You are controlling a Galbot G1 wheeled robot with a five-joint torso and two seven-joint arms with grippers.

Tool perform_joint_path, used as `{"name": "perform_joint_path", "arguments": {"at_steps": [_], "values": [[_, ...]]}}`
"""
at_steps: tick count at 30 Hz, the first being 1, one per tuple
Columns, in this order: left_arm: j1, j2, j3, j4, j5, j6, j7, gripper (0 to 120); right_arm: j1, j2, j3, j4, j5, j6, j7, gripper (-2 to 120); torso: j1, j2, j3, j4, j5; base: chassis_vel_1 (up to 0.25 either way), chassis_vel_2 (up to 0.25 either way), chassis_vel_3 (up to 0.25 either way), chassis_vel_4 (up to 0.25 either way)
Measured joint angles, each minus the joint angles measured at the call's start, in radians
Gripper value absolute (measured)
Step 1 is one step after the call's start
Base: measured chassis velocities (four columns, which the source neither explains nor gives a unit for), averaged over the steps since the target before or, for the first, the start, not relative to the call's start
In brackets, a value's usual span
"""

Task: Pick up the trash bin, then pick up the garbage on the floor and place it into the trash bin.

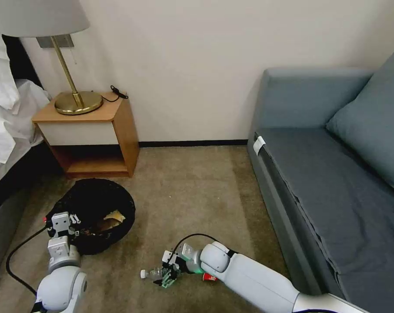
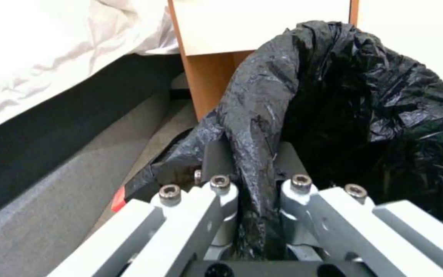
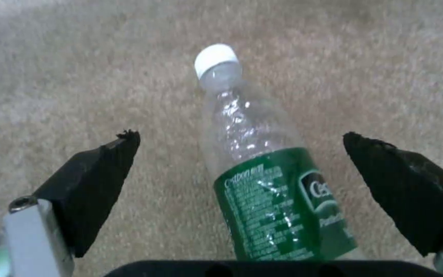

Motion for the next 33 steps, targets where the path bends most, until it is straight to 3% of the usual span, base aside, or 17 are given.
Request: {"name": "perform_joint_path", "arguments": {"at_steps": [28, 33], "values": [[0.018, -0.013, 0.011, -0.058, 0.009, 0.014, -0.004, 4, -0.003, 0.036, -0.003, -0.106, -0.04, 0.021, -0.007, 99, 0.0, 0.0, 0.0, 0.0, 0.0, 0.0, 0.0, 0.0, 0.0], [0.021, -0.015, 0.011, -0.058, 0.011, 0.014, -0.004, 4, -0.003, 0.035, 0.001, -0.106, -0.04, 0.021, -0.006, 82, 0.0, 0.0, 0.0, 0.0, 0.0, 0.0, 0.0, 0.0, 0.0]]}}
